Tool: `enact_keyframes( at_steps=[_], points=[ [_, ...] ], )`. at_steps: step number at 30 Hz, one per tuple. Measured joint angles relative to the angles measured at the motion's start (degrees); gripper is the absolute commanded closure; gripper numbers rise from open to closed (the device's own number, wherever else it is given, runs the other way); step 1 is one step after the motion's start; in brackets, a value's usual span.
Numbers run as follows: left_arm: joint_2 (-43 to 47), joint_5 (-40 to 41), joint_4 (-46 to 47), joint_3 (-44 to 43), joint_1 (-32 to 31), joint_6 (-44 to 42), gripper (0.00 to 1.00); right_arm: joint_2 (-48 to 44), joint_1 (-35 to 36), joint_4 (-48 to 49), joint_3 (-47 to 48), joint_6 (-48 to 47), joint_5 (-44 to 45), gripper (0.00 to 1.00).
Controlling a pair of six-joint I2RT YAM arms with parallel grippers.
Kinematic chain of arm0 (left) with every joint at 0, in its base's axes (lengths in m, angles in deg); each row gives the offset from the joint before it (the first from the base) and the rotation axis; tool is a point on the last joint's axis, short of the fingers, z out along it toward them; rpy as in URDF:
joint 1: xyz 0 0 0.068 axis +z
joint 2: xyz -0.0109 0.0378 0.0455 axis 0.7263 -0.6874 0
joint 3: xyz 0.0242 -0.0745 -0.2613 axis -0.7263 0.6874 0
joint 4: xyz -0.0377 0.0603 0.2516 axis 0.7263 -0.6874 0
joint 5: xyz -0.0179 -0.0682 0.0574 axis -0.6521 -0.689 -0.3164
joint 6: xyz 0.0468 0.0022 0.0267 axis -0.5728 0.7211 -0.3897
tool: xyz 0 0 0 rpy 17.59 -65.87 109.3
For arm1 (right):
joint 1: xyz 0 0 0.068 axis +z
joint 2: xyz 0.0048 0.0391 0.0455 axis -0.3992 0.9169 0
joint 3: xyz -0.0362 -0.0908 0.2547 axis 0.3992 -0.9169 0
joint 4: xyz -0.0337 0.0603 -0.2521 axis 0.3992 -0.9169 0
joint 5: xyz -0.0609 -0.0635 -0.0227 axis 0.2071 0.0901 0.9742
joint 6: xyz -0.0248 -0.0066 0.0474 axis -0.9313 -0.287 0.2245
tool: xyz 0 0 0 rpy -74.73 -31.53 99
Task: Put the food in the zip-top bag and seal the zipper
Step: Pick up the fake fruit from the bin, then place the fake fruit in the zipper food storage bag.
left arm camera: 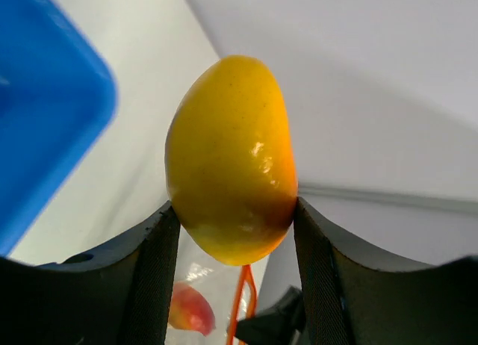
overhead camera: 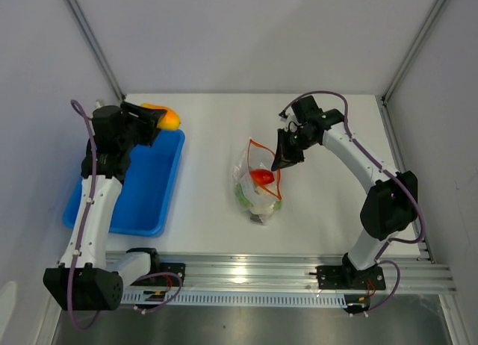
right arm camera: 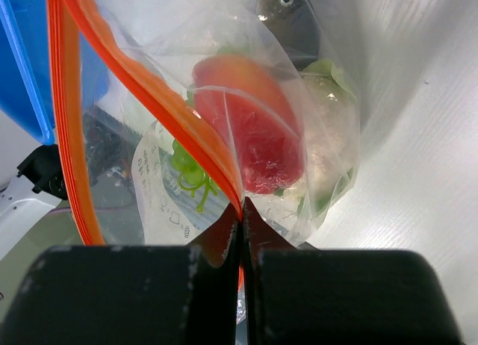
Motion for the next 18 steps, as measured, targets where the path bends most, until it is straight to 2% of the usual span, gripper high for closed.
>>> enact_keyframes(
  at_steps=[5, 10, 18],
  points=[
    [-0.7, -6.7, 7.8, 0.1, -7.3, -2.3, 0.99, 0.0, 0.0, -0.4, 0.0, 0.0, 0.2, 1.0],
    [-5.4, -14.0, 10.0, -1.2, -14.8, -6.1, 0.99, 0.0, 0.2, -0.4, 0.0, 0.2, 0.3, 1.0],
    [-8.7, -16.9, 3.4, -11.7, -24.8, -16.6, 1.0, -1.0, 1.1, -0.1, -0.3, 1.1, 2.4, 1.0]
  ],
)
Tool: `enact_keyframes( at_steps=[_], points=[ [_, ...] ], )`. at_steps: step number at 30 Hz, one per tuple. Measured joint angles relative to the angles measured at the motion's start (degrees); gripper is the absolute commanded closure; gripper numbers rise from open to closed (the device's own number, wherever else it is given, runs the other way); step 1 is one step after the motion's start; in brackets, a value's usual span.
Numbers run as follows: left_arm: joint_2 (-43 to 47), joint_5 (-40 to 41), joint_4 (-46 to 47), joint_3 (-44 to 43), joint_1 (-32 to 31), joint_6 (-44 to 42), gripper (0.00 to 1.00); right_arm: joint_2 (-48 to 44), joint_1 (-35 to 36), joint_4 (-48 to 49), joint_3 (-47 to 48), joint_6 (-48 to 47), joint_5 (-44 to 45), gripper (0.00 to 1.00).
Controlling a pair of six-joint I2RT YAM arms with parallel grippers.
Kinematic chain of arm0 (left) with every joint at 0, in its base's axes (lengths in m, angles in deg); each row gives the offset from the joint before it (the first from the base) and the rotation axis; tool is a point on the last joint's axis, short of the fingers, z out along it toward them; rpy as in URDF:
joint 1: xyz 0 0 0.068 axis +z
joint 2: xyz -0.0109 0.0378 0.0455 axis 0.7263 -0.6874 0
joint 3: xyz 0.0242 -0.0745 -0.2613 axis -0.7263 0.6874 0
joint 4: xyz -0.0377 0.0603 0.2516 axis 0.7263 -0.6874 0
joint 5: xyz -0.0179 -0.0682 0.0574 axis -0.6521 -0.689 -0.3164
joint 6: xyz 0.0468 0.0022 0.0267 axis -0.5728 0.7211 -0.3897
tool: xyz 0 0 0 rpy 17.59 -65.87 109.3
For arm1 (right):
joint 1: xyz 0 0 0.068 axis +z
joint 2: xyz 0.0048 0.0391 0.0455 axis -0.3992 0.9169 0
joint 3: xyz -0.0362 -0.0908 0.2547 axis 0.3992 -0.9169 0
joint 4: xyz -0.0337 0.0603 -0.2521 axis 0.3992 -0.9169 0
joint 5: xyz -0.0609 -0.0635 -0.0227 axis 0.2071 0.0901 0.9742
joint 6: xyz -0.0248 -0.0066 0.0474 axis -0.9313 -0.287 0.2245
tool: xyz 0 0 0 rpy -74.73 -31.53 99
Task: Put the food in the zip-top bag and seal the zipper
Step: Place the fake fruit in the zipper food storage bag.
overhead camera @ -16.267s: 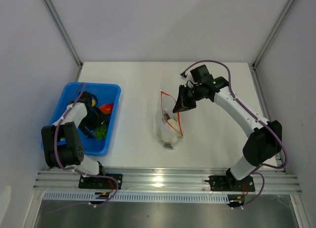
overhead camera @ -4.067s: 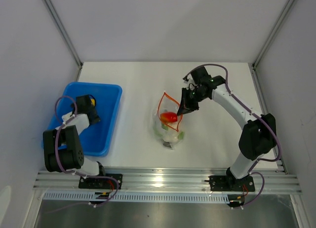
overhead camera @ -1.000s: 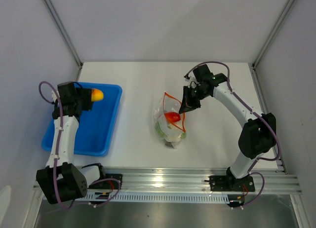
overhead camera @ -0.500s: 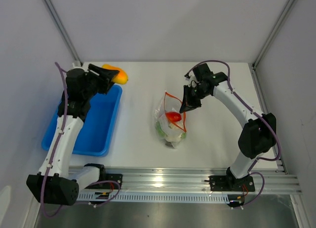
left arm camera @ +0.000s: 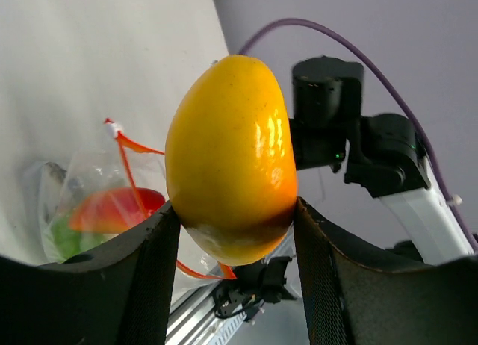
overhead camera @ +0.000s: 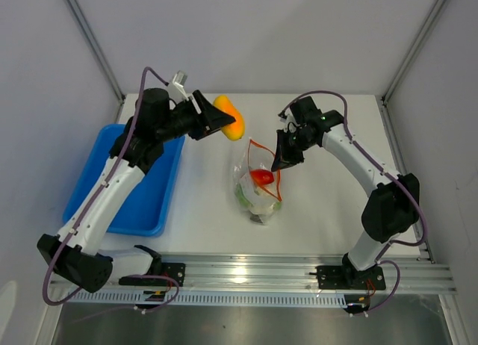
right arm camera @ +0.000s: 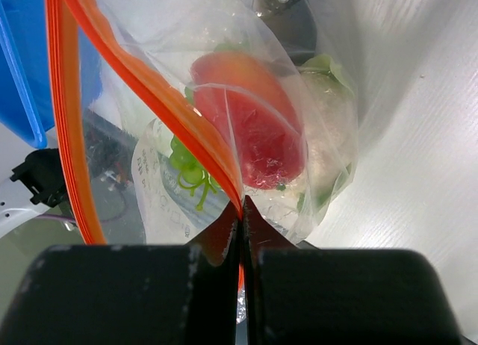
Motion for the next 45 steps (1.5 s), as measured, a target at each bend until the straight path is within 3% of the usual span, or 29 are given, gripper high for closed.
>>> enact_keyframes(
  at_steps=[4, 25, 28, 29, 30, 32, 34, 35, 45],
  points=[
    [-0.5, -2.0, -1.9, -3.7, -1.9, -2.6, 1.0, -1.2, 1.4, 0.2, -0.1, 0.6, 1.7, 1.0],
    [-11.3, -8.4, -16.8, -3.2, -9.4, -7.3, 0.99, -7.6, 7.2, 6.2, -3.4, 9.2, 6.3, 1.0],
    [-11.3, -8.0, -18.7, -3.2, -10.2, -8.1, 0.95, -8.2, 7.2, 6.6, -4.1, 9.5, 6.8, 1.0],
    [-11.3, -7.7, -19.3, -3.2, -10.5, -8.4, 0.93, -8.5, 7.2, 6.8, -4.5, 9.7, 6.9, 1.0],
    [-11.3, -7.4, -19.5, -3.0, -10.9, -8.7, 0.79, -8.6, 7.2, 6.8, -4.8, 9.7, 7.0, 1.0],
    [-11.3, -7.1, -19.7, -2.5, -11.5, -9.3, 0.66, -8.6, 7.2, 7.0, -5.3, 9.9, 7.1, 1.0],
    [-11.4, -7.0, -20.6, -2.4, -12.0, -9.9, 0.44, -8.6, 7.3, 7.2, -5.5, 10.2, 7.3, 1.0],
    [-11.5, -6.9, -21.0, -2.4, -12.1, -10.4, 0.02, -8.6, 7.3, 7.3, -5.5, 10.3, 7.3, 1.0],
    [-12.1, -4.0, -23.3, -3.5, -12.4, -13.7, 0.01, -10.2, 7.3, 7.8, -6.9, 10.6, 8.0, 1.0]
  ],
)
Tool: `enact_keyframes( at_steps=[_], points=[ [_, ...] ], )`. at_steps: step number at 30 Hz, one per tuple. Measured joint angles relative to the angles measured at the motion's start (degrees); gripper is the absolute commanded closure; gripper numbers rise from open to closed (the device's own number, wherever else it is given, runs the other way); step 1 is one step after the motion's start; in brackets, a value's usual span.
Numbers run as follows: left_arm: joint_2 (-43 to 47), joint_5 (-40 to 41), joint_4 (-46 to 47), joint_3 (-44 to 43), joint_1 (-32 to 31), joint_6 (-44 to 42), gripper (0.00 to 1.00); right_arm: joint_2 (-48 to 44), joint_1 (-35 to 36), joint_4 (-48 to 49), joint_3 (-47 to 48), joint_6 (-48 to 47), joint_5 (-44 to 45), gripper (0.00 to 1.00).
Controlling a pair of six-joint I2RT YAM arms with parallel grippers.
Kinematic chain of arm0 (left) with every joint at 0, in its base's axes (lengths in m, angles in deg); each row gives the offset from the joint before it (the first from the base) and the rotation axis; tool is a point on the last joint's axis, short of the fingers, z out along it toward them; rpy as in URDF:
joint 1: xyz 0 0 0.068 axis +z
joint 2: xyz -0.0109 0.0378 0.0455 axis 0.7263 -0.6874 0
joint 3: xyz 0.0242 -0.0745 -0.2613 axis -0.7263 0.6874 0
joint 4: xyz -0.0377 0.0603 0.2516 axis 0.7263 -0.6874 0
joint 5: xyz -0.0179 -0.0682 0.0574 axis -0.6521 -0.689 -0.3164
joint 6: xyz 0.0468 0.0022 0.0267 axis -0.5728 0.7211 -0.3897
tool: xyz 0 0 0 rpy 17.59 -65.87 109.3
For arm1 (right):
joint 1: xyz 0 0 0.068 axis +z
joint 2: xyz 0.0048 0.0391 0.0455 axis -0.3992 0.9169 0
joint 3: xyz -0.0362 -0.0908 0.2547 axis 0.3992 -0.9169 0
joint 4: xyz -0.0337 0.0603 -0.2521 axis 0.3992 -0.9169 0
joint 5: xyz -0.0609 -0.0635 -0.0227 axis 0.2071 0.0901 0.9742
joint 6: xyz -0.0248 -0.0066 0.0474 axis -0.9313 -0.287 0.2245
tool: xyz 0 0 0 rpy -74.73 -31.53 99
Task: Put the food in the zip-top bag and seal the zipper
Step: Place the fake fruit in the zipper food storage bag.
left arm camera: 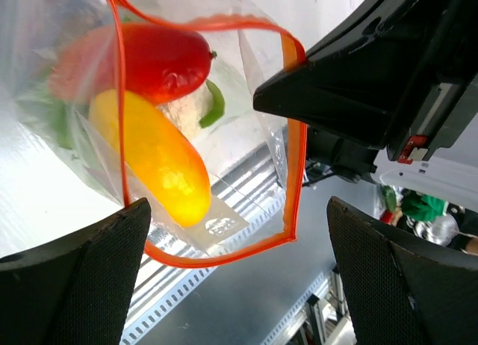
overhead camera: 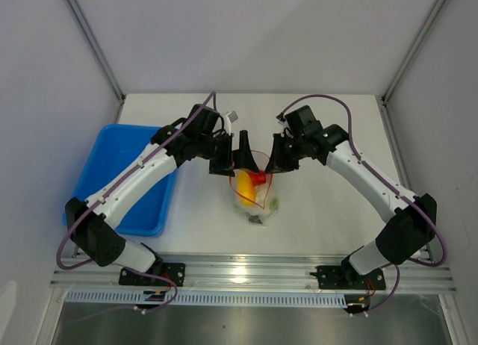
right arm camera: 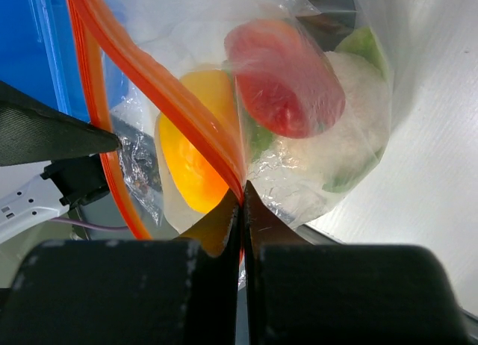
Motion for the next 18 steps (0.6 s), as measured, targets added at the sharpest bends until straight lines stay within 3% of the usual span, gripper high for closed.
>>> enact_keyframes(
  at_steps=[11, 18],
  points=[
    [6.4, 12.3, -3.3, -2.3, -0.1, -1.6, 0.0, -0.7, 0.0, 0.0, -0.2, 0.0, 0.0, 1.0],
    [5.3, 13.7, -5.4, -2.2, 0.0, -1.6, 0.01, -0.9, 0.0, 0.0, -0.2, -0.5, -0.1, 1.0]
  ],
)
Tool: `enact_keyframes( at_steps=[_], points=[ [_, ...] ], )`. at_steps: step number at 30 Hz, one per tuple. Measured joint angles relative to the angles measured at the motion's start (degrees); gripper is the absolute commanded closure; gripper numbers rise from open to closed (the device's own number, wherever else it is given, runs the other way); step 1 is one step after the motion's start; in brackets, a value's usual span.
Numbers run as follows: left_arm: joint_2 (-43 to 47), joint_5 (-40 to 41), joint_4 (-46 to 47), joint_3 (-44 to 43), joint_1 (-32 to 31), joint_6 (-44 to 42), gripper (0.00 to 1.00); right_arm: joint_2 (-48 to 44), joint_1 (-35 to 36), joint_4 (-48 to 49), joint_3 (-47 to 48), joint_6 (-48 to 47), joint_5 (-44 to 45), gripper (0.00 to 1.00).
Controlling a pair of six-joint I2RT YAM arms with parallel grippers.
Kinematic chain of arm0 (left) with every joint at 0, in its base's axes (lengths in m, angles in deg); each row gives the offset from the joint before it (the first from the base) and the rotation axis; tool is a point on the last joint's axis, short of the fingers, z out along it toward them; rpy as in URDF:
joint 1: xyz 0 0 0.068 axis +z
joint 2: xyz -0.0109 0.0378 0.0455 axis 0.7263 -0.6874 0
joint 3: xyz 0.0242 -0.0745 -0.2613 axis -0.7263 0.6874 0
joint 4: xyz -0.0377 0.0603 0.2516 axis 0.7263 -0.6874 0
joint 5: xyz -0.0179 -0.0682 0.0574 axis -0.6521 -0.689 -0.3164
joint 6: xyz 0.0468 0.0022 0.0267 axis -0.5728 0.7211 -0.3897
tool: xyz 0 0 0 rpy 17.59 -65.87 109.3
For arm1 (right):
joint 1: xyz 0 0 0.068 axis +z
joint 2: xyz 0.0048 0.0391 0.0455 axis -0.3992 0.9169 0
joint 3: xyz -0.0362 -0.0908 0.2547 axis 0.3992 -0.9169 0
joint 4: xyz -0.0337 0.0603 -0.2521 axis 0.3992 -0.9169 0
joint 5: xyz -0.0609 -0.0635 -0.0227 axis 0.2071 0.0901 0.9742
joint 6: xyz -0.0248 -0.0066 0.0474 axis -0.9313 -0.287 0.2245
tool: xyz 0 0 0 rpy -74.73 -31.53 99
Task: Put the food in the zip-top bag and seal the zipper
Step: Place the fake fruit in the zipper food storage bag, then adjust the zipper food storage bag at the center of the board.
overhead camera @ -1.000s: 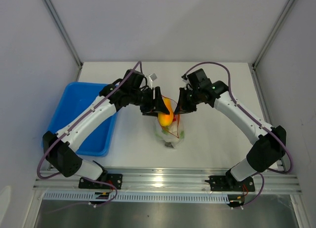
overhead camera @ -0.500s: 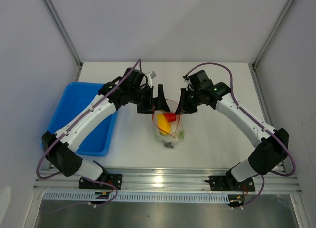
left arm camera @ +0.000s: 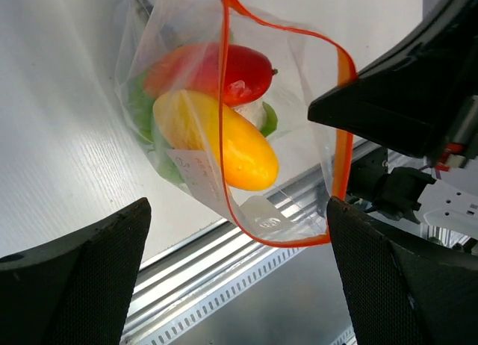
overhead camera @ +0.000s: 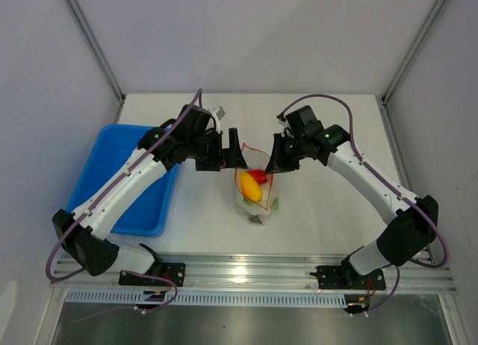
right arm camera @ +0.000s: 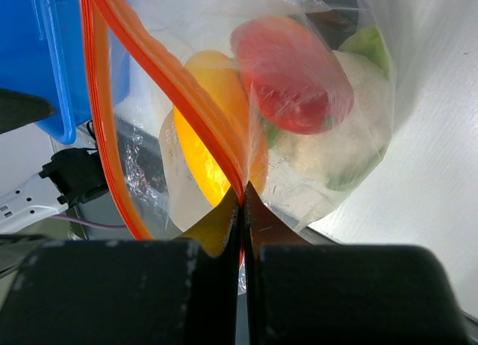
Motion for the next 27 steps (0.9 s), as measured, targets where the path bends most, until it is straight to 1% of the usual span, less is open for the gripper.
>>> enact_keyframes(
  at_steps=[4, 5, 7, 8, 10, 11, 13, 14, 15, 16, 18, 20, 21, 22, 25, 27],
  points=[
    [-2.4, -1.8, 0.0, 1.1, 0.1, 0.0, 0.06, 0.0, 0.0, 0.0, 0.0, 0.0, -0.2, 1.0],
    [-3.0, -2.3, 0.0, 1.2, 0.2, 0.0, 0.13, -0.1, 0.0, 0.0, 0.0, 0.0, -0.2, 1.0],
    [-4.3, -3.7, 0.6, 1.4, 0.5, 0.0, 0.23, -0.2, 0.0, 0.0, 0.0, 0.0, -0.2, 1.0],
    [-5.1, -4.9, 0.9, 1.5, 0.7, 0.0, 0.34, -0.3, 0.0, 0.0, 0.0, 0.0, -0.2, 1.0],
    [-6.4, -6.8, 1.6, 1.7, 1.1, 0.2, 0.44, -0.4, 0.0, 0.0, 0.0, -0.1, -0.2, 1.0],
    [-7.0, -7.7, 2.1, 1.8, 1.2, 0.2, 0.53, -0.5, 0.0, 0.0, 0.0, -0.1, -0.2, 1.0],
    [-8.0, -9.0, 2.6, 1.8, 1.5, 0.3, 0.66, -0.6, 0.0, 0.0, 0.0, -0.2, -0.2, 1.0],
    [-8.5, -9.7, 3.0, 1.8, 1.6, 0.2, 0.76, -0.6, 0.0, -0.1, 0.0, -0.4, -0.2, 1.0],
    [-8.8, -10.3, 3.4, 1.8, 1.8, 0.3, 0.82, -0.6, 0.0, -0.1, 0.0, -0.5, -0.2, 1.0],
    [-9.1, -10.9, 3.7, 1.8, 1.9, 0.2, 0.91, -0.6, 0.0, -0.2, 0.0, -0.7, -0.2, 1.0],
    [-9.7, -11.7, 4.0, 1.8, 2.2, 0.1, 0.99, -0.6, -0.2, -0.4, 0.0, -1.0, -0.2, 1.0],
    [-10.3, -12.4, 4.0, 1.7, 2.6, -0.2, 1.0, -0.6, -0.2, -0.4, 0.0, -1.2, -0.2, 1.0],
    [-10.6, -12.7, 4.0, 1.7, 2.7, -0.2, 0.99, -0.6, -0.3, -0.4, 0.0, -1.4, -0.2, 0.95],
    [-11.0, -13.0, 4.0, 1.5, 2.9, -0.3, 0.99, -0.6, -0.3, -0.5, 0.0, -1.5, -0.2, 0.83],
    [-12.0, -13.9, 3.8, 0.7, 3.3, -1.1, 0.99, -0.6, -0.7, -0.5, 0.0, -2.4, -0.6, 0.63],
    [-12.1, -14.0, 3.8, 0.2, 3.4, -1.7, 0.99, -0.6, -1.0, -0.7, 0.0, -2.8, -0.7, 0.62]
  ],
)
